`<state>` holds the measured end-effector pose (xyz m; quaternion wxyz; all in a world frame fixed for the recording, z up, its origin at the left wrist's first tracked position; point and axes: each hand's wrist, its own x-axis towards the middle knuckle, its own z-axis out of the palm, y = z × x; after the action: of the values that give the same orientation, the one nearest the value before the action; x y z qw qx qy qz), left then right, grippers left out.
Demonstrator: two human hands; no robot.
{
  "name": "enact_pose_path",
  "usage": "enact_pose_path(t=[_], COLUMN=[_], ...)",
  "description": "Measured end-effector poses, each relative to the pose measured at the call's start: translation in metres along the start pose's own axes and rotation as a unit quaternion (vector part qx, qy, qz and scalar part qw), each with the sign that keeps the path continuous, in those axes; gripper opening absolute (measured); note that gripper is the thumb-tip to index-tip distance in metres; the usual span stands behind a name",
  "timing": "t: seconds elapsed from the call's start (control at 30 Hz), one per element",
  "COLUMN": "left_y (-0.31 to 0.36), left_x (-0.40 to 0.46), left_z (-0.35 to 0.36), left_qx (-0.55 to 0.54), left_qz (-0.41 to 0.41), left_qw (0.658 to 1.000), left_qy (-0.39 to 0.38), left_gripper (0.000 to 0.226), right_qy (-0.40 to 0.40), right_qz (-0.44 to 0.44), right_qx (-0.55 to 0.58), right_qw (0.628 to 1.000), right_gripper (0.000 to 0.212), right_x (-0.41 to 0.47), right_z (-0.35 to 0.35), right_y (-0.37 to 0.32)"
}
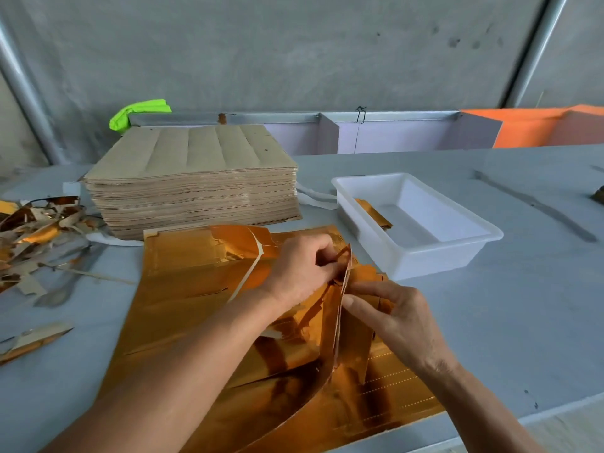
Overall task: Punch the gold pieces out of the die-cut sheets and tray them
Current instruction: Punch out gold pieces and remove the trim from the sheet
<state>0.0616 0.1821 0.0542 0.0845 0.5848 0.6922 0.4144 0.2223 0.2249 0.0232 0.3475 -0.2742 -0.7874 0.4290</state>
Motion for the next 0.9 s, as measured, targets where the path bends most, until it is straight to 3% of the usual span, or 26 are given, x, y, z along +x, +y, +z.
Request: enact_pose_path(t=[0.1, 0.27, 0.37, 0.47, 0.57, 0.63, 0.77, 0.9], left_y=[0.003, 0.0, -0.006, -0.008, -0.01, -0.012, -0.015, -0.007], left_x=[0.0, 0.0, -0.001, -0.004, -0.006, -0.006, -0.006, -0.015], left_z=[0.006, 0.007, 0.001, 0.0, -0.003, -0.009, -0.021, -0.018], left_qx=[0.038, 0.012, -0.028, -0.085, -0.123, -0.197, -0.238, -0.214], left_qz=[0.025, 0.022, 0.01, 0.01, 0.022, -0.018, -0.046, 0.017], left_qw=[0.999, 0.999, 0.999, 0.996, 0.991, 0.98, 0.97, 0.97], left_qy=[0.007, 0.043, 0.045, -0.01, -0.038, -0.027, -0.009, -0.111], left_gripper=[0.017, 0.024, 0.019, 0.007, 0.014, 0.013, 0.021, 0.024], right_qy=[0.014, 0.008, 0.001, -0.006, -0.004, -0.006, 0.01, 0.015], right_qz=[-0.003, 0.009, 0.035, 0.049, 0.066, 0.083, 0.128, 0.146], right_qx=[-0.002, 0.034, 0.077, 0.113, 0.129, 0.137, 0.074, -0.069], right_qw=[1.0, 0.999, 0.996, 0.992, 0.989, 0.987, 0.989, 0.987], right_gripper=[0.02, 0.013, 0.018, 0.019, 0.018, 0.018, 0.01, 0.005], right_x=[0.001, 0.001, 0.0, 0.001, 0.003, 0.003, 0.005, 0.008], right_z=[0.003, 0.001, -0.002, -0.002, -0.001, -0.001, -0.001, 0.007], right_y=[-0.002, 0.003, 0.01, 0.014, 0.016, 0.017, 0.019, 0.015])
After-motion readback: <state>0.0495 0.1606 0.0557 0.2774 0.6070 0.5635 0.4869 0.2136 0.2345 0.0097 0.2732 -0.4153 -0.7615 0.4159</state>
